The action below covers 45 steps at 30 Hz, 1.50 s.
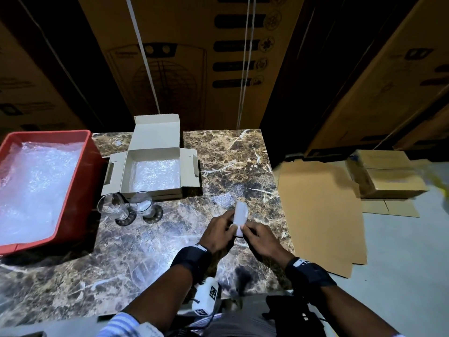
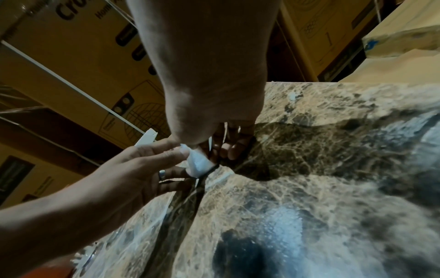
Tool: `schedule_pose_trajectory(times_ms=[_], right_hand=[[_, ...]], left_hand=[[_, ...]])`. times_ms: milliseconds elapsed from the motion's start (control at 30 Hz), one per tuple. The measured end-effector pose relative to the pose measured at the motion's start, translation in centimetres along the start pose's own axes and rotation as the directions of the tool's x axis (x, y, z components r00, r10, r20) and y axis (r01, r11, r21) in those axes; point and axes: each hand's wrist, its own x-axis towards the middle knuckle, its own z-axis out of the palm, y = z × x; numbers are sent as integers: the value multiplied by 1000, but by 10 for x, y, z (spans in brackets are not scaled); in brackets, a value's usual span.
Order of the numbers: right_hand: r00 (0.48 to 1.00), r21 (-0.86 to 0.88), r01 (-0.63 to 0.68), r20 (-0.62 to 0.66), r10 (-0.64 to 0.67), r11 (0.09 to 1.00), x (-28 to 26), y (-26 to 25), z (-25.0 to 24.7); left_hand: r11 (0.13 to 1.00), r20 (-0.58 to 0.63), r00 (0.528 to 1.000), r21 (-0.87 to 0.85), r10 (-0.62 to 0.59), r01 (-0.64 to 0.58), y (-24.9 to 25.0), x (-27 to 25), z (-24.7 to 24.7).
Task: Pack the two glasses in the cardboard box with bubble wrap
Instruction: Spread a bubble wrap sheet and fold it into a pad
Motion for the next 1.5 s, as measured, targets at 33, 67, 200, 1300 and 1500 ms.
schedule_pose_trajectory(times_ms=[33,67,200,1300,1500], right_hand=[[1000,-19,-15,-24,14,1000,2,-2,2],[998,-39,-32,-48,31,999,4,-3,3],[989,-93,-110,-104,100,990,10,-8,8],[964,-462,234,-2,-265,855,-12,18,13],[963,-495,245,27,-267,834,-15,13,8]], left_hand=[[1000,-1,1000,-13,-4,4,2,0,-1],[1000,3,1000,-10,-16,16,4,1,-2],[995,30,994,27,-100,100,-4,11,-3],[741,192,980,665,-45,-97,-19,24,-12],[700,244,966,704,-84,-117,-17,25,-14]])
